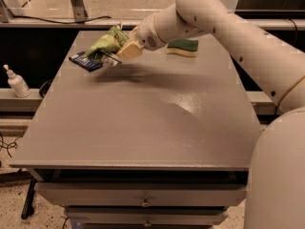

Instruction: Move green jalapeno chip bag near rxbar blueberry

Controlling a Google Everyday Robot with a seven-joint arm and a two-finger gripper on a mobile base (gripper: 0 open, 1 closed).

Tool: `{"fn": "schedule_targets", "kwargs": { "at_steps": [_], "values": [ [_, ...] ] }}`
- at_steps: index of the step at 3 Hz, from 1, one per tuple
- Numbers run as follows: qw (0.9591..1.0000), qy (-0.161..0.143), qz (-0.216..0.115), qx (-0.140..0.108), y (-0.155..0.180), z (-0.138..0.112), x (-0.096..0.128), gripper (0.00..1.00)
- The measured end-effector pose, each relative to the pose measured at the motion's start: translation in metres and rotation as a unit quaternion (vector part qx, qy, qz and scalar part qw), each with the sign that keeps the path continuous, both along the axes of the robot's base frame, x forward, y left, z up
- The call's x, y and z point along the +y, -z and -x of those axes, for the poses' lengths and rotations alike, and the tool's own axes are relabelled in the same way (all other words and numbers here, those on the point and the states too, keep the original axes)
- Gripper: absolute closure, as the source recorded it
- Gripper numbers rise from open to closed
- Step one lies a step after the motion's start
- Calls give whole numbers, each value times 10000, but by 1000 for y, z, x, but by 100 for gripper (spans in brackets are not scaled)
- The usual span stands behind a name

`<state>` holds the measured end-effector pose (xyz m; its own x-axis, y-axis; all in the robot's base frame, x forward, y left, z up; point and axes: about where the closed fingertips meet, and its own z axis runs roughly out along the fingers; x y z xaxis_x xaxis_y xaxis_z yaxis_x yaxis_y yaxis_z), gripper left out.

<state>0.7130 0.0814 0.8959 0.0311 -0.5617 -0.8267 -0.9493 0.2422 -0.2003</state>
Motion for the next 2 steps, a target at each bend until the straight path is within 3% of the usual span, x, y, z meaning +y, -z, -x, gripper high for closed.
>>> {"fn": "schedule_targets", "kwargs": {
  "at_steps": [2],
  "values": [
    [9995,236,160,128,38,6,12,59]
  ]
}}
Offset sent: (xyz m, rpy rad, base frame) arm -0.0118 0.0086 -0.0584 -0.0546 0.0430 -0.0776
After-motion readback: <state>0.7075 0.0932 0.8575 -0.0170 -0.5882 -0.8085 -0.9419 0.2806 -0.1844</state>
